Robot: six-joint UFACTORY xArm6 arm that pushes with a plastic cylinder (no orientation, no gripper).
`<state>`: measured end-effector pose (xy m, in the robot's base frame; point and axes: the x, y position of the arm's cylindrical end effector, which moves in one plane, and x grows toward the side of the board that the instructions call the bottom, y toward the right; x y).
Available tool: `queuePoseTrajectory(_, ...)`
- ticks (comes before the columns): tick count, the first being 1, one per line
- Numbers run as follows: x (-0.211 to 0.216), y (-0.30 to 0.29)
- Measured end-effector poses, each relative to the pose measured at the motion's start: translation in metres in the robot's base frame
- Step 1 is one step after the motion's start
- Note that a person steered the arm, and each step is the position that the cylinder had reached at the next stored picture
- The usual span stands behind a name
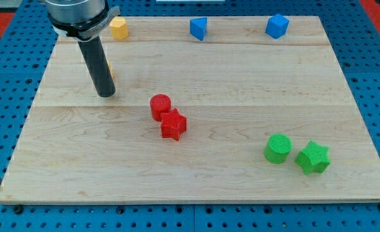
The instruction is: Push the yellow heart to the right center
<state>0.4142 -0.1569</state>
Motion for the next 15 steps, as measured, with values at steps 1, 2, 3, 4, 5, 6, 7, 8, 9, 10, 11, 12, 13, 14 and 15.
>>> queuePoseTrajectory(1,0.0,0.0)
queuePoseTrajectory(2,0.0,-0.001)
queuePoseTrajectory(3,-0.01,0.017)
queuePoseTrajectory(4,-0.022,0.027)
queuePoseTrajectory(5,-0.029,0.037)
queuePoseTrajectory(6,-0.016,0.034)
queuePoseTrajectory(7,-0.011,0.034)
queuePoseTrajectory(8,-0.014,0.029)
queuePoseTrajectory(9,-0.021,0.02)
queuePoseTrajectory(10,-0.021,0.019)
queuePoseTrajectory(11,-0.011,0.018)
queuePoseTrajectory(12,0.008,0.004)
queuePoseTrajectory(13,0.013,-0.044)
queuePoseTrajectory(14,-0.005,-0.105)
queuePoseTrajectory(15,-0.047,-0.093)
